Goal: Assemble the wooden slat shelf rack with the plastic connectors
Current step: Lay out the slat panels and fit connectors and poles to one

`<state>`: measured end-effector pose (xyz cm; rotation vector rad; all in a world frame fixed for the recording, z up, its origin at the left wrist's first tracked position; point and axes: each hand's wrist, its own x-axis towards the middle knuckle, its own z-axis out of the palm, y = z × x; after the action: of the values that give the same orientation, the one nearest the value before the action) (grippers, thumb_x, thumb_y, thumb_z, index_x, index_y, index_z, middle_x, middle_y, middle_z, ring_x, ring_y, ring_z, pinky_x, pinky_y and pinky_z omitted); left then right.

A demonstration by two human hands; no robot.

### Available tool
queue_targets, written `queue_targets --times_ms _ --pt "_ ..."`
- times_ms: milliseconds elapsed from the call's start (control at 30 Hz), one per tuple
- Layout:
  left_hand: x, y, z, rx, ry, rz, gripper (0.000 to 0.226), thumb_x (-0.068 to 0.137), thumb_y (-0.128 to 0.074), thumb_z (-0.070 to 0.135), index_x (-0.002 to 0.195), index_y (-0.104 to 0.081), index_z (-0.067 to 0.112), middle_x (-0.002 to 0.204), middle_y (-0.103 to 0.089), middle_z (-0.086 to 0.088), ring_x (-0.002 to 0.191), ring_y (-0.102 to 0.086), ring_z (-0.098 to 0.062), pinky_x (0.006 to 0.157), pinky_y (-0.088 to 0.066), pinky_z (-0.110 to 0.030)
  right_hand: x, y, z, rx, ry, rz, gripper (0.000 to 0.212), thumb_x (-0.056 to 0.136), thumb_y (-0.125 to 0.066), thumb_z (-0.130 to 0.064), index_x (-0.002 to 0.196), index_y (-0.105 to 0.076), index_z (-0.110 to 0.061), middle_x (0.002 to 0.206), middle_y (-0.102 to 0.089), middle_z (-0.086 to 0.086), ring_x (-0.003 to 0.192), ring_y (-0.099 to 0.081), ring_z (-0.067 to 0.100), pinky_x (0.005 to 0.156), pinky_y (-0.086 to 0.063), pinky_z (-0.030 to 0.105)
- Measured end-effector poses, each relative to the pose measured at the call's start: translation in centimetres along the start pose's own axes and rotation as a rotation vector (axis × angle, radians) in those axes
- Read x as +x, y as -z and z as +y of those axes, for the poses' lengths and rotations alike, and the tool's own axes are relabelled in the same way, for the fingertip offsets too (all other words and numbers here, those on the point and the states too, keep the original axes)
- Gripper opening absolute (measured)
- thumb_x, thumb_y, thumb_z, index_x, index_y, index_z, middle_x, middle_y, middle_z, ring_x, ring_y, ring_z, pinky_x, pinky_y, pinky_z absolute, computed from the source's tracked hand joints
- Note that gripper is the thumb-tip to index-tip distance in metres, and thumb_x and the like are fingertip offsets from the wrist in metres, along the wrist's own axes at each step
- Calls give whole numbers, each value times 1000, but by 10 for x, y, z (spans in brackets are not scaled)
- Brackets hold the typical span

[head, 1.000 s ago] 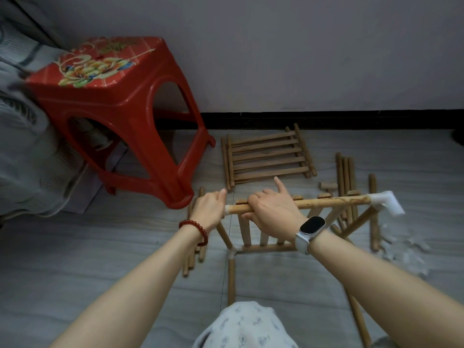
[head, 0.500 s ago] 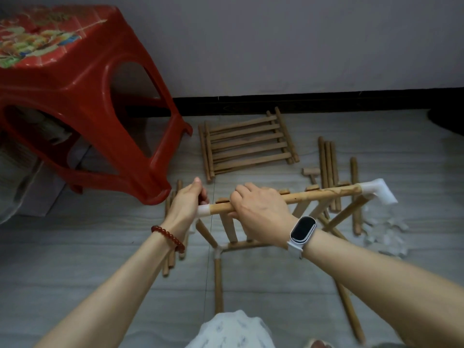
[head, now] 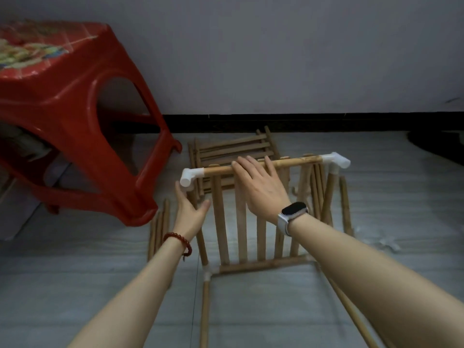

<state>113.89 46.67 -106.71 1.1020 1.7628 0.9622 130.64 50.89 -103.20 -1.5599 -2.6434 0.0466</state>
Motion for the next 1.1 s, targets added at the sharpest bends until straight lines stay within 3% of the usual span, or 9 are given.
queue_targets --times_ms 133,367,467,567,700,867,933,1033,1100 --pt "40 -19 -23 -97 95 148 18 96 -45 7 113 -48 12 94 -57 0 107 -56 -26 87 -40 -33 -27 -22 24 105 -142 -85 69 91 -43 -6 150 -9 -18 159 -4 2 146 2 18 118 0 46" --pt "68 -42 -60 -136 138 242 14 97 -40 11 106 -44 22 82 -58 1 91 -58 -21 93 -45 -44 -126 -75 109 -148 -682 -753 44 94 -37 -23 135 -30 -9 139 -39 13 124 -41 34 101 -35 52" --pt "73 -48 -67 -168 176 313 23 97 -40 12 118 -46 18 92 -57 -4 86 -54 -18 85 -44 -38 -142 -94 108 -163 -572 -630 43 93 -36 -16 135 -31 -9 138 -38 10 128 -36 30 105 -28 51" --pt "75 -54 -77 -277 225 331 24 97 -39 10 118 -46 18 79 -49 3 70 -49 -9 74 -41 -31 -152 -112 87 98 -411 -518 45 98 -34 -22 142 -26 -13 143 -35 8 130 -37 27 104 -34 40" --pt "70 -52 -90 -376 311 348 16 97 -37 9 108 -43 19 73 -45 5 60 -42 -6 56 -36 -25 -173 -129 59 505 -352 -610 59 98 -41 -25 149 -12 -23 149 -29 5 124 -46 27 97 -42 36" --pt "46 -48 -116 -479 442 348 17 96 -35 7 105 -40 20 70 -42 4 59 -42 -8 61 -38 -32 -213 -131 19 755 -127 -713 86 87 -62 -40 143 3 -50 133 -36 -6 102 -53 14 88 -45 29" --pt "30 -52 -127 -547 506 343 18 95 -35 4 100 -38 21 69 -42 3 58 -42 -10 61 -39 -33 -222 -134 6 789 -148 -630 78 83 -60 -54 144 -11 -49 129 -39 -7 99 -52 12 86 -44 25" --pt "4 -60 -143 -577 593 329 17 94 -38 4 101 -40 19 73 -46 2 59 -46 -11 61 -44 -38 -240 -142 -5 781 -267 -406 72 76 -33 -79 125 -57 -32 119 -57 -4 103 -55 9 91 -42 21" --pt "-12 -62 -155 -540 648 301 23 92 -43 2 112 -44 12 84 -51 -4 64 -51 -14 64 -47 -40 -253 -147 -2 809 -375 -271 47 88 -44 -59 106 -68 -22 105 -63 -5 98 -57 6 91 -42 19"
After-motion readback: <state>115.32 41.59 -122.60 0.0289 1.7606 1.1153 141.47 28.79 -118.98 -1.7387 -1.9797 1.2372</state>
